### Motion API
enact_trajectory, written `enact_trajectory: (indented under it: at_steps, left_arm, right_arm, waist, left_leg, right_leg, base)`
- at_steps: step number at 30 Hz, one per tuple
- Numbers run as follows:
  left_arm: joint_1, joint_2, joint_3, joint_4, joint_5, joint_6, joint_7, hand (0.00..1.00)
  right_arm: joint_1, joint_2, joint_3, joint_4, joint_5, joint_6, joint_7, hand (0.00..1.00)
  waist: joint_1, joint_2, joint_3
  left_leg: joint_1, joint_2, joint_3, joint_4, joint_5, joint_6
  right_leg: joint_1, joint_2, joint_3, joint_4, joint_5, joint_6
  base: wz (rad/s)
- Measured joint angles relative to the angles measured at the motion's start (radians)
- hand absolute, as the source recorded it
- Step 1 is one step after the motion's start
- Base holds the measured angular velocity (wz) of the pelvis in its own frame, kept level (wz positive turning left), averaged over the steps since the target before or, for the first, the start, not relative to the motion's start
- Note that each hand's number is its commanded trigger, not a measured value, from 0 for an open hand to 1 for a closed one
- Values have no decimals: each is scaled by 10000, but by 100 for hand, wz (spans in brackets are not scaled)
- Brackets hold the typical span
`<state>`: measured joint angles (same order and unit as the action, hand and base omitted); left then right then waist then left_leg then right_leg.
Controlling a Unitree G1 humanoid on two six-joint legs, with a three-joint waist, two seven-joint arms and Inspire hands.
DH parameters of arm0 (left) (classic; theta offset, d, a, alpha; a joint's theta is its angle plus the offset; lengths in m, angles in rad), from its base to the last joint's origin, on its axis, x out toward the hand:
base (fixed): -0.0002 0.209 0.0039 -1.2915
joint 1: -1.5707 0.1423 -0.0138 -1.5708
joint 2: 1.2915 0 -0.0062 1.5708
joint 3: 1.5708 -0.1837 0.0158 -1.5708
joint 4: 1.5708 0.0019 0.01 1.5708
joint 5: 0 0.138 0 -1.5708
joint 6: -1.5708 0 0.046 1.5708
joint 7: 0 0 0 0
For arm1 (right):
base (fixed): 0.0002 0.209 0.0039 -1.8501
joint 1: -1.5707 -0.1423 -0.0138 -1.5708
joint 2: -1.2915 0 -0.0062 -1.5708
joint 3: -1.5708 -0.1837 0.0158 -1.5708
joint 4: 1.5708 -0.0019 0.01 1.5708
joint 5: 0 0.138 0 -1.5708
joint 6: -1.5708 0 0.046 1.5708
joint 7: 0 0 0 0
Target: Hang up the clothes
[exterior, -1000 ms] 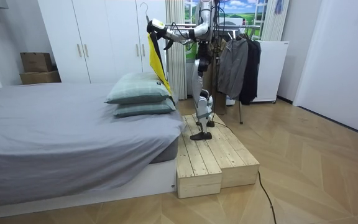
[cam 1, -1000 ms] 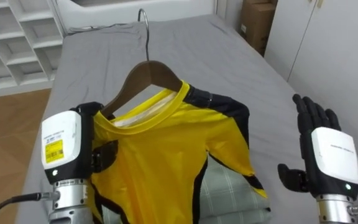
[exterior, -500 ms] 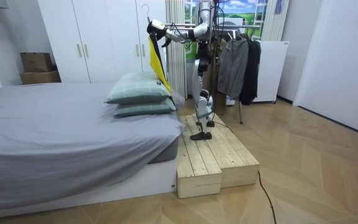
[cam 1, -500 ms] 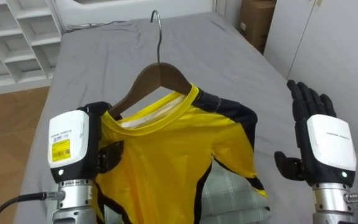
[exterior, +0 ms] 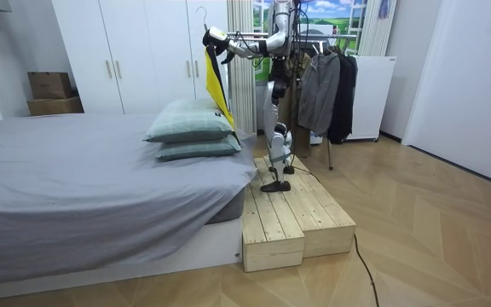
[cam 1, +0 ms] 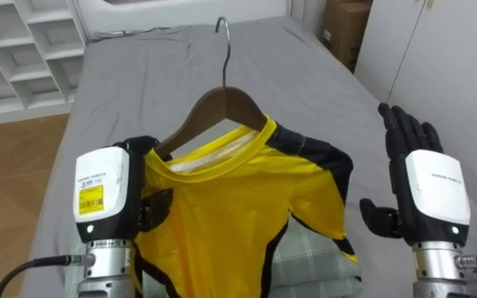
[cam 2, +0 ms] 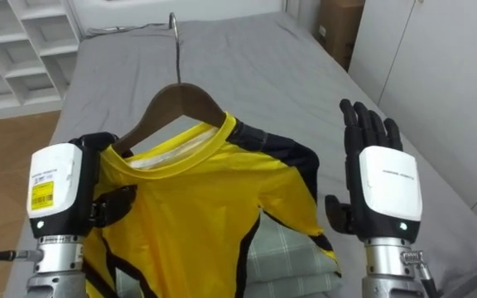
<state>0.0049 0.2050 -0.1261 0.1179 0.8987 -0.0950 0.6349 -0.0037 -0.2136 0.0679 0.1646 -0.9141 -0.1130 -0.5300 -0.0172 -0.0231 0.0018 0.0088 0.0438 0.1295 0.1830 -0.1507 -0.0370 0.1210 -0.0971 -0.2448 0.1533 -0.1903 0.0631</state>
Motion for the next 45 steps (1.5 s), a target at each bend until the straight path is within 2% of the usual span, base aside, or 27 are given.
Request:
enact_trajectory:
  at_steps: [5, 13, 24, 28, 37, 45]
  left_arm:
    - [-3, 1, -5, -440, -4, 8, -329, 100]
    - [-4, -16, -330, -1116, -13, 3, -801, 100]
    - [-20, -176, -392, -1140, -4, -75, -1301, 100]
    - [-20, -196, -392, -1142, 112, -74, -1417, 100]
    - [-34, -351, -398, -1169, 67, -193, -1686, 100]
    - [-268, -357, -320, -1169, 40, -151, -1686, 100]
  right_arm:
    - [-88, -1, 62, 0, 13, 28, 91, 0]
    - [-319, 28, 300, 0, 52, 13, 191, 0]
    - [-341, 63, 307, 1, 302, 12, 552, 0]
    - [-341, 226, 311, 1, 494, 12, 679, 0]
    - [-367, 235, 588, 8, 1207, 8, 760, 0]
    - [-1205, 393, 714, 613, 1458, -10, 676, 0]
  waist:
    - [-4, -86, 2]
    - [35, -83, 0]
    - [11, -72, -6]
    - [12, -64, -4]
    - [241, -65, 3]
    - [257, -154, 68]
  left_leg:
    - [-46, -1, -2, 43, 0, 0]
    - [-58, -1, -2, 47, 0, 0]
    - [-185, 0, 2, 57, 0, 0]
    - [-143, 0, 5, 50, 0, 0]
    - [-144, -1, -25, 42, 0, 0]
    - [-204, -10, -65, 59, 1, 1]
  right_leg:
    - [-16, -1, -8, 2, 0, -1]
    - [-24, -5, -15, -1, 0, 0]
    - [-140, -5, -10, 3, 1, -1]
    - [-96, -4, -23, -27, 0, -1]
    - [-90, 0, -53, -26, 0, -1]
    - [-117, 2, -92, -25, 0, 0]
  base:
    - [0]
    - [0]
    - [0]
    - [0]
    - [0]
    - [1]
